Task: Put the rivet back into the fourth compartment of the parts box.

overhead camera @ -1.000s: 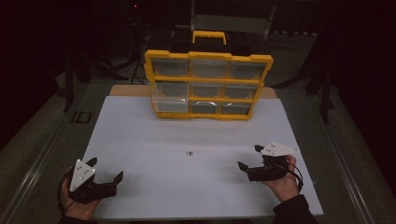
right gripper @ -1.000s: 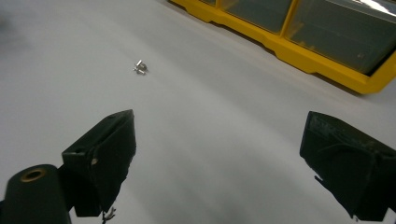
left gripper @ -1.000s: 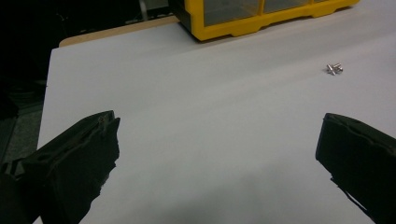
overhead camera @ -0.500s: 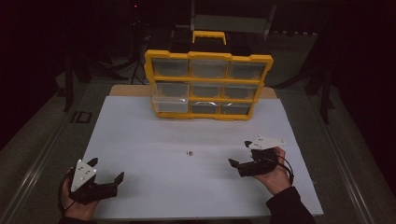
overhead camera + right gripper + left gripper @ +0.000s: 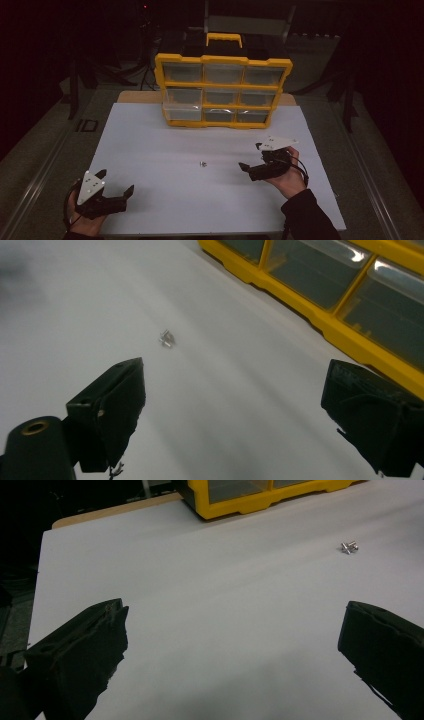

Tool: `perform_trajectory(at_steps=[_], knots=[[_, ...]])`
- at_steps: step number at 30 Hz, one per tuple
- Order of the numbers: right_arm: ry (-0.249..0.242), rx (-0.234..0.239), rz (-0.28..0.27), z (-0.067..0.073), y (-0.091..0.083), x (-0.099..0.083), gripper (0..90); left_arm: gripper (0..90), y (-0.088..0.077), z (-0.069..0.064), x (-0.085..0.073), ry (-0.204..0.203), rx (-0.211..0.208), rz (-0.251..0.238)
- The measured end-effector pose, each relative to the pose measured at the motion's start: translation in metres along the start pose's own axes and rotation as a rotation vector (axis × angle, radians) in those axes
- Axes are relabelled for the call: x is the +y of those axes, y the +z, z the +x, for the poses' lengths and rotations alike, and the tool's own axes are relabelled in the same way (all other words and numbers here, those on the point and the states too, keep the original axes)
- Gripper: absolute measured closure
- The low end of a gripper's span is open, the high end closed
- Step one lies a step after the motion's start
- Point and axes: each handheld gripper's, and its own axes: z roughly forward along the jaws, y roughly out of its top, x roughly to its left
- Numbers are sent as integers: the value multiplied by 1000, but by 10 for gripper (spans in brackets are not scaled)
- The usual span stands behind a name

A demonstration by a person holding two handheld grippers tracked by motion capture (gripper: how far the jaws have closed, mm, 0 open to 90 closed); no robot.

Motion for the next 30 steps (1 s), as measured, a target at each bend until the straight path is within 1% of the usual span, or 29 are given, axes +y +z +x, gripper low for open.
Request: perform_trajectory(at_steps=[3, 7, 12, 15, 22, 24, 27, 30], knots=[[-14, 4, -1, -1, 3, 8, 103, 1, 0, 0, 0, 0, 3, 2], [-16, 8, 5, -2, 7, 18, 103, 1, 0, 0, 0, -4, 3, 2], [-13, 13, 9, -5, 12, 28, 103, 1, 0, 0, 0, -5, 3, 0], [-21, 18, 12, -6, 16, 32, 103, 1, 0, 0, 0, -4, 8, -1], [-31, 31, 11, -4, 28, 42, 104, 1, -1, 0, 1, -3, 6, -11], [-31, 38, 19, -2, 32, 45, 104, 1, -1, 0, 1, -2, 4, -11], [-42, 42, 29, -1, 36, 49, 104, 1, -1, 0, 1, 0, 5, -12], [-61, 42, 47, 3, 44, 56, 104, 1, -2, 0, 1, 2, 5, -15]])
